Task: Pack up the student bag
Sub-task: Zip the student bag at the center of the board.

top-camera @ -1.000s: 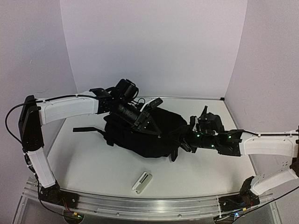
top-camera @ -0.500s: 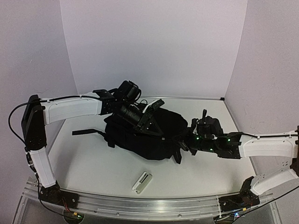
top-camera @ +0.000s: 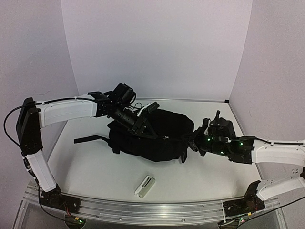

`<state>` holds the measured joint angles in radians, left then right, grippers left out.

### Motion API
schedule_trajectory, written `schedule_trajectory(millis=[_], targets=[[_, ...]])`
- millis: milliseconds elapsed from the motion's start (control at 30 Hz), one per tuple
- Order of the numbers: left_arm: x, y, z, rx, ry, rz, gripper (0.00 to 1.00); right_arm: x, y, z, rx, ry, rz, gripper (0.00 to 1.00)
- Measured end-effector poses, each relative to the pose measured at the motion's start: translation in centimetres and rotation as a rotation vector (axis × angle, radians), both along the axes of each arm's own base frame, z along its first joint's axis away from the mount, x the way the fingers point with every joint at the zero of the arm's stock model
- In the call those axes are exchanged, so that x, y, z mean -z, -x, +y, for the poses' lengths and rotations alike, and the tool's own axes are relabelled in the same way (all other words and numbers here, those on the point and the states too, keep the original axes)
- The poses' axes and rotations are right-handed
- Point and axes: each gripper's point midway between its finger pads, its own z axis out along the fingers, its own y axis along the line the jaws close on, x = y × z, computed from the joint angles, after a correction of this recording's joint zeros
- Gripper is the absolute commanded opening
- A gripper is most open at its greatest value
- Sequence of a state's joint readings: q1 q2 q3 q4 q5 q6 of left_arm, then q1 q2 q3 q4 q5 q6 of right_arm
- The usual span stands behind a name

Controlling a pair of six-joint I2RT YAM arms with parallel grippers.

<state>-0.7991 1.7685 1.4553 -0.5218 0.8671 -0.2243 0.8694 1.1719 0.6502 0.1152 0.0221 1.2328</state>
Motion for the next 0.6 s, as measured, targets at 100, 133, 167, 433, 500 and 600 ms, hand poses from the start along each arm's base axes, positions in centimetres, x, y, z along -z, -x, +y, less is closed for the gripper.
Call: schedule_trajectory(millis=[100,133,167,433,500,600], targets=[[0.0,0.2,0.8,-0.003,-0.004,-0.014,0.0,0.1,-0.2,-0.4,0.004,0.007,0.002,0.0],[0.0,0.2,1.3,-0.01,-0.01,-0.01,0.0,0.4,-0.5,-0.9,0.02,0.022,0.006,0.0],[0.0,0.2,1.8,-0.019,-0.018,-0.005,0.0,0.8,-0.8,-1.7,0.043,0.04,0.011,0.0],[0.7,-0.8,4.3,-0.079,-0.064,-0.003,0.0,2.3,-2.3,-5.2,0.148,0.138,0.021,0.0],[0.8,-0.8,4.4,-0.079,-0.068,-0.009,0.0,2.3,-2.4,-5.2,0.144,0.145,0.016,0.0],[1.3,-1.0,4.8,-0.091,-0.078,-0.016,0.0,2.4,-2.5,-5.3,0.138,0.154,0.014,0.0]])
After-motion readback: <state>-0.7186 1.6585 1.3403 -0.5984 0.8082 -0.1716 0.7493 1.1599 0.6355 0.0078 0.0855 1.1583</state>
